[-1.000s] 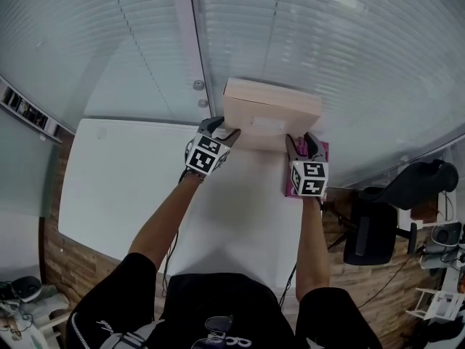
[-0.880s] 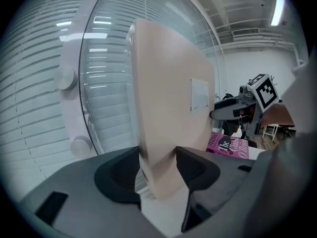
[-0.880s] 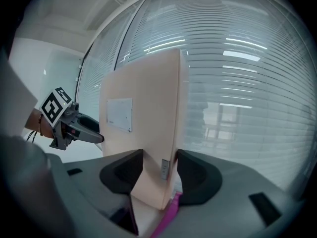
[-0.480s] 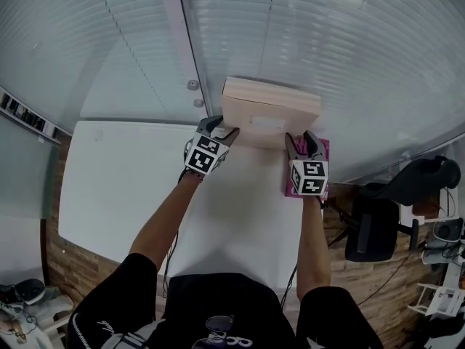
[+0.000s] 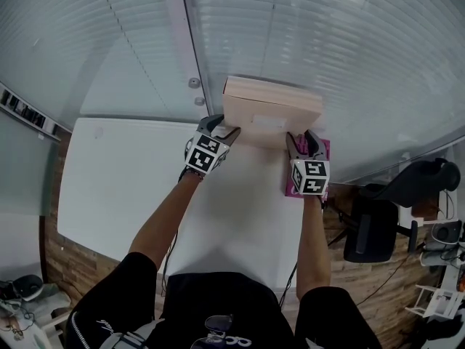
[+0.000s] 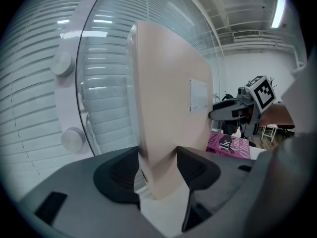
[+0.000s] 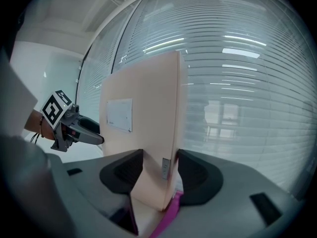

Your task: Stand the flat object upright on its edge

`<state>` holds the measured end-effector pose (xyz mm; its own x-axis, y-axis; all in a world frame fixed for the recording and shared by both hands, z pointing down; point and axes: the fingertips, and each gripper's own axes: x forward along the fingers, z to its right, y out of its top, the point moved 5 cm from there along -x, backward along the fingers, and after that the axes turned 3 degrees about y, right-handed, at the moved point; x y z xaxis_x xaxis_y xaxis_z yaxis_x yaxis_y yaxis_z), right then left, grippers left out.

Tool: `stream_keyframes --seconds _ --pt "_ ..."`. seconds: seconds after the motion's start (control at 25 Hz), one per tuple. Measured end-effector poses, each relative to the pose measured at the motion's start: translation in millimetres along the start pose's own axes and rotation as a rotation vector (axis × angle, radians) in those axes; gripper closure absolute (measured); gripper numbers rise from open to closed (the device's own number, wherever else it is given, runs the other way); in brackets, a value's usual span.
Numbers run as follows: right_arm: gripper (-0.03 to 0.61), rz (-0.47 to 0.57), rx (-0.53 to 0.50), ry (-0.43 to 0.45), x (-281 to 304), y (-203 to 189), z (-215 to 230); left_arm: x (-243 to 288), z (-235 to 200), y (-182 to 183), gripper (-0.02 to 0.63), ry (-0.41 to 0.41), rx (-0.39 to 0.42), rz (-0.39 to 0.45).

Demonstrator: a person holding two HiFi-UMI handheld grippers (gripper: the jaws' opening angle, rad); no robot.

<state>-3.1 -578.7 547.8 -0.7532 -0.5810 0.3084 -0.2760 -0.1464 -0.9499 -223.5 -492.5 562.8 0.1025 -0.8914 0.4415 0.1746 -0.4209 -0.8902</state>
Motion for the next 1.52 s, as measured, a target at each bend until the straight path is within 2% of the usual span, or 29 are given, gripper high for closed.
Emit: stream_keyframes --seconds 0.32,0.6,0.96,1.32,1.52 --pt "0.347 -0.003 0.111 0.02 -4.5 1.2 0.5 -7.3 4.0 2.4 0.364 0.014 -0.017 0.0" --pt "0.347 -0.009 0.093 0.012 -19.3 6.3 -4.9 -26.1 -4.7 19.2 0.364 0.053 -0.047 0.053" --pt "0.347 0.0 0.061 0.003 -43.7 22.6 -21.2 -61.3 3.3 33.2 0.373 0.051 -0.041 0.096" --pt "0.353 0.05 0.055 -0.007 -89.5 36.1 -45.5 -108.8 20.7 44.9 0.435 0.057 -0.04 0.165" --pt "0.37 0.073 0.062 -0.022 -114.8 35.5 -61.3 -133.6 34.4 36.2 0.462 0.051 -0.062 0.179"
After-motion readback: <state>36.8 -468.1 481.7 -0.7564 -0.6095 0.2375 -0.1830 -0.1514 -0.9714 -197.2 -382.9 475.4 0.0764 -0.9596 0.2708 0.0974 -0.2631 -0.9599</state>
